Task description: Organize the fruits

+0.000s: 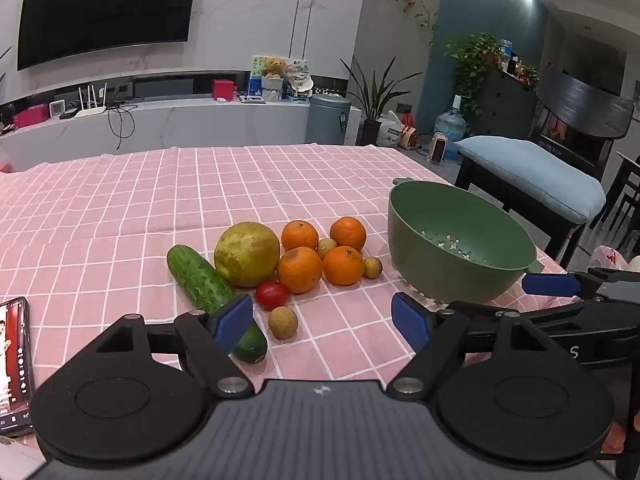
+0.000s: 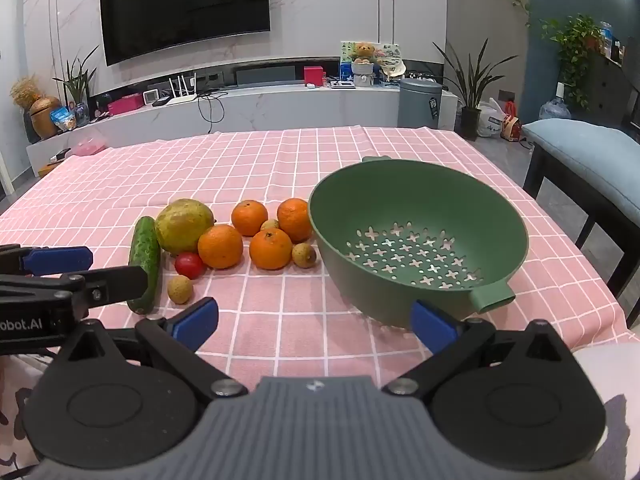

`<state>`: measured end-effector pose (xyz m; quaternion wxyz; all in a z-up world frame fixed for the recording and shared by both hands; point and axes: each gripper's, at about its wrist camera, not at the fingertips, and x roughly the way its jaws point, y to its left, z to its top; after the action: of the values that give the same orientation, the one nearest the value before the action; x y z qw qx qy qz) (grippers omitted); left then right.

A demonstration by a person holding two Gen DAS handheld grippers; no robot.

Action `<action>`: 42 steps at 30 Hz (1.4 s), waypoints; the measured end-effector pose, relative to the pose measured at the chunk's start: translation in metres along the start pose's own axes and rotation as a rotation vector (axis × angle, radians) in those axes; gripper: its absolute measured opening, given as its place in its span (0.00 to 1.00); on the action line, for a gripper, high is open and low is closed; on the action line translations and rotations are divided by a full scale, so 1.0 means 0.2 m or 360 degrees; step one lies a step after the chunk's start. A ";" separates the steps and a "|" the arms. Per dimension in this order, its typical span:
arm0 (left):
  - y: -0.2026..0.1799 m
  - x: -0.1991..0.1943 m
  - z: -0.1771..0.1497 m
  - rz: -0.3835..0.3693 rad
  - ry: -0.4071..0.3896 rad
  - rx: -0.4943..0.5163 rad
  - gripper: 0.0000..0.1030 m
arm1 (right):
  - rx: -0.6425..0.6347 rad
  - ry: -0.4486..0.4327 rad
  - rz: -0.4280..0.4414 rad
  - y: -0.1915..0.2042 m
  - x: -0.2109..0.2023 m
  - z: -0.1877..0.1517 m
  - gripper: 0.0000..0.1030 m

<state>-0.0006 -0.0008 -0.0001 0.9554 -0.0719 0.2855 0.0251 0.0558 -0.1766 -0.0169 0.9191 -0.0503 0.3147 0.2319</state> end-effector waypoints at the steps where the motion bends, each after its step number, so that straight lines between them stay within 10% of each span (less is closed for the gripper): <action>1: 0.00 0.00 0.00 0.0000 -0.0003 -0.0001 0.90 | -0.0001 0.0002 0.0000 0.00 0.00 0.00 0.96; 42: -0.01 0.00 0.01 -0.0007 0.0005 -0.0016 0.90 | -0.0005 0.0021 -0.0010 0.00 0.01 -0.02 0.96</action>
<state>0.0004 -0.0017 0.0019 0.9546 -0.0772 0.2867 0.0243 0.0563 -0.1769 -0.0212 0.9176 -0.0543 0.3201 0.2292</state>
